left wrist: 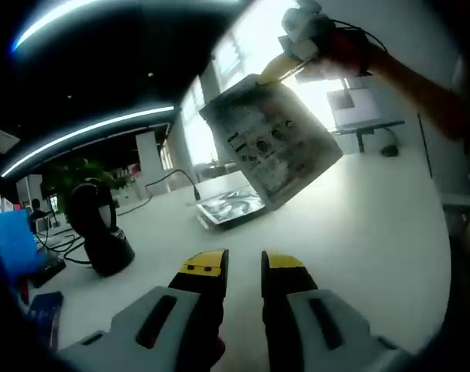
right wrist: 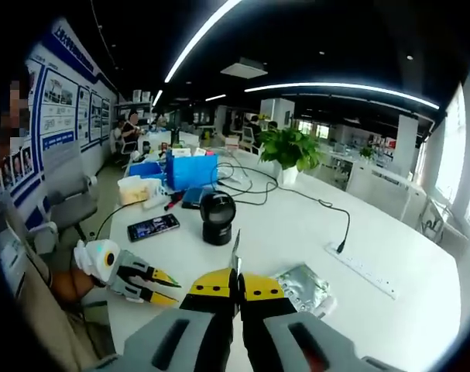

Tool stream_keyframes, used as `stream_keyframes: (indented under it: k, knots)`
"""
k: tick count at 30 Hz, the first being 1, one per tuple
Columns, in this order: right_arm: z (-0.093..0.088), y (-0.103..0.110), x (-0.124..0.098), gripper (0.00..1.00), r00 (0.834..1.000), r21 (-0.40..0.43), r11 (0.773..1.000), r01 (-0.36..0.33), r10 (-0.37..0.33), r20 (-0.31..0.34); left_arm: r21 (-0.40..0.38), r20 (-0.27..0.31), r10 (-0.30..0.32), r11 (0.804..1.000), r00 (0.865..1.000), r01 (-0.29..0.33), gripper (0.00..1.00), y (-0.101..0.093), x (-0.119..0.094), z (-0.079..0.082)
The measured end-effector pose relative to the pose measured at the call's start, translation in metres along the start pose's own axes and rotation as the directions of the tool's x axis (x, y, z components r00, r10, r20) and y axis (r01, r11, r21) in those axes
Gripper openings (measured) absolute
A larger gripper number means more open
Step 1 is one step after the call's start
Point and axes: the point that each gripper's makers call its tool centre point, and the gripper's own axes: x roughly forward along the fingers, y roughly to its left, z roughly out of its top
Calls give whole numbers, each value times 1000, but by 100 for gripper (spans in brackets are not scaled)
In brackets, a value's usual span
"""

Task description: Clip sheet goods on table flip sheet goods clip sheet goods scan sheet goods put sheet goods back to table

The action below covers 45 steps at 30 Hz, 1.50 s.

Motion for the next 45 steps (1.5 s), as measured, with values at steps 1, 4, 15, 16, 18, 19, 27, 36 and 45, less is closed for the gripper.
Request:
stream_keyframes:
  k: [1, 4, 15, 16, 18, 19, 27, 36, 45]
  knots:
    - [0, -1, 3, 0, 1000, -2, 1000, 10, -10, -1, 1, -1, 0, 1000, 1000, 0, 9, 0, 0, 0]
    - [2, -2, 10, 0, 1000, -12, 1000, 22, -22, -1, 0, 0, -1, 1000, 1000, 1, 9, 0, 0, 0]
    - [7, -5, 45, 0, 998, 8, 998, 56, -56, 15, -2, 2, 3, 1000, 1000, -3, 9, 0, 0, 0]
    - [8, -5, 47, 0, 998, 12, 998, 58, -58, 18, -4, 4, 2, 1000, 1000, -2, 9, 0, 0, 1]
    - [11, -8, 51, 0, 997, 16, 998, 68, -68, 23, -7, 6, 4, 1000, 1000, -4, 9, 1, 0, 1]
    - [12, -9, 53, 0, 997, 19, 997, 75, -75, 24, -10, 7, 5, 1000, 1000, -5, 9, 1, -1, 1]
    - [18, -17, 65, 0, 991, 44, 992, 122, -124, 46, -16, 11, 5, 1000, 1000, -5, 9, 1, -1, 2]
    - [25, -27, 83, 0, 976, 69, 977, 202, -206, 72, -16, 10, 6, 1000, 1000, -6, 9, 2, -1, 2]
    - [30, -33, 105, 0, 966, 127, 965, 231, -243, 92, -15, 11, 5, 1000, 1000, -5, 9, 1, -1, 2]
